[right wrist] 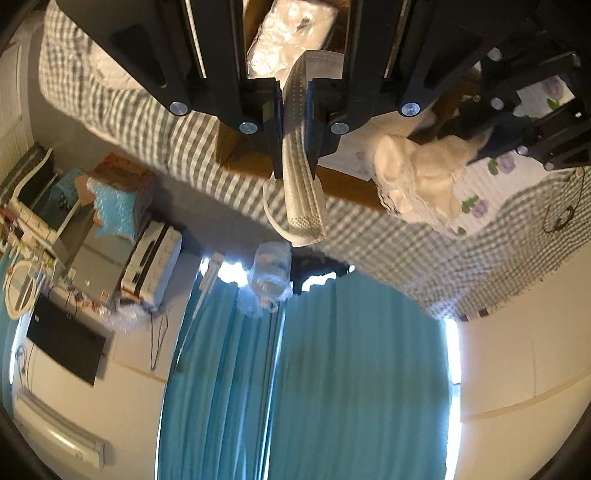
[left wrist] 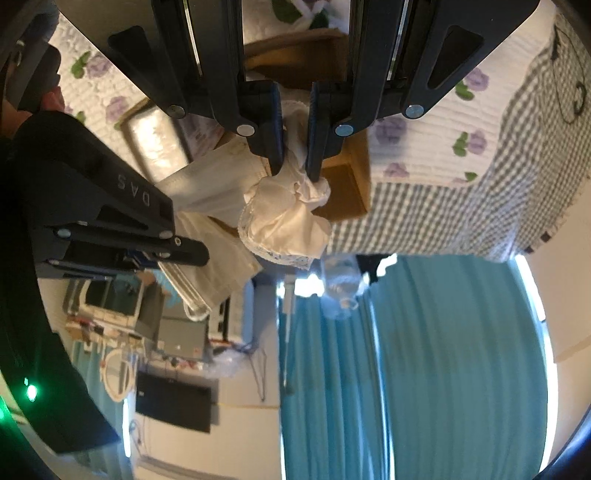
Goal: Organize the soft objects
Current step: 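Lift the mask and cloth bundle into the box and open both tools, then move the right tool to the knotted white towel while the left tool reaches the blue tissue pack, then grasp the knotted towel with the right tool while the left tool grasps the tissue pack, then carry the towel and tissue pack over the box and open both tools, then grasp the green-tied white cloth with the right tool while the left tool grasps the fluffy white cloth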
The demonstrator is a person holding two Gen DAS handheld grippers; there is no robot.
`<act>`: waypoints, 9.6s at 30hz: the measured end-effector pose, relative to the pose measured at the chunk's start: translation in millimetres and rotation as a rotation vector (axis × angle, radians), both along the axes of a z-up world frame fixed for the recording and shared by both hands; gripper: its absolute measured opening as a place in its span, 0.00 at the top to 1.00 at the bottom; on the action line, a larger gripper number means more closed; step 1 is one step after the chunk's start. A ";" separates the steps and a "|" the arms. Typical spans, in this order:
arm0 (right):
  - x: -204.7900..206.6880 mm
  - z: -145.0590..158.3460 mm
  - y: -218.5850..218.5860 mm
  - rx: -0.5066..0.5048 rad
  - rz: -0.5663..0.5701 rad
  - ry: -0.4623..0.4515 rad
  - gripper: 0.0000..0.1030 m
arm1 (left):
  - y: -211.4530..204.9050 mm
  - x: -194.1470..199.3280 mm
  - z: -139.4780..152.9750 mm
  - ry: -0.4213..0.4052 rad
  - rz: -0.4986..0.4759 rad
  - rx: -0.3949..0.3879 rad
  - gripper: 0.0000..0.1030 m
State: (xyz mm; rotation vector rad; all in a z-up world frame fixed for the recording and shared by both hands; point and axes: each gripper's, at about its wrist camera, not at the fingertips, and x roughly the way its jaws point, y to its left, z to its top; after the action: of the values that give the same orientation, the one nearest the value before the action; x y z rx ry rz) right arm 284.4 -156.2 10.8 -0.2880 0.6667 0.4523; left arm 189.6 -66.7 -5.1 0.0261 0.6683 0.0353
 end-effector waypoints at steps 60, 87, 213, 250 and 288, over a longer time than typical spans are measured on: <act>-157.2 -33.3 4.5 -0.027 0.044 0.044 0.00 | 85.0 -134.6 -6.3 -0.018 0.187 0.011 0.00; -110.4 -192.0 -2.7 -0.125 -0.136 0.352 0.16 | 112.5 -98.8 -151.1 0.237 0.168 -0.012 0.01; -194.7 154.8 0.5 0.084 -0.152 -0.213 0.02 | 87.9 -139.2 136.8 -0.287 -0.034 0.003 0.10; -125.1 -181.4 75.0 0.027 0.028 0.401 0.54 | 146.2 -99.5 -121.5 0.185 0.088 -0.008 0.00; -163.9 -125.6 -1.2 0.015 -0.121 0.216 0.95 | 46.7 -101.1 -118.4 0.229 -0.120 0.013 0.75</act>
State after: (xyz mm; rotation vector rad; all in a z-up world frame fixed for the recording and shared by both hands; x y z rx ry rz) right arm 120.5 -157.5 -114.8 -0.1840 0.8864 0.3752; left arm 88.5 -20.0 -123.5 0.0836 0.8941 -0.0802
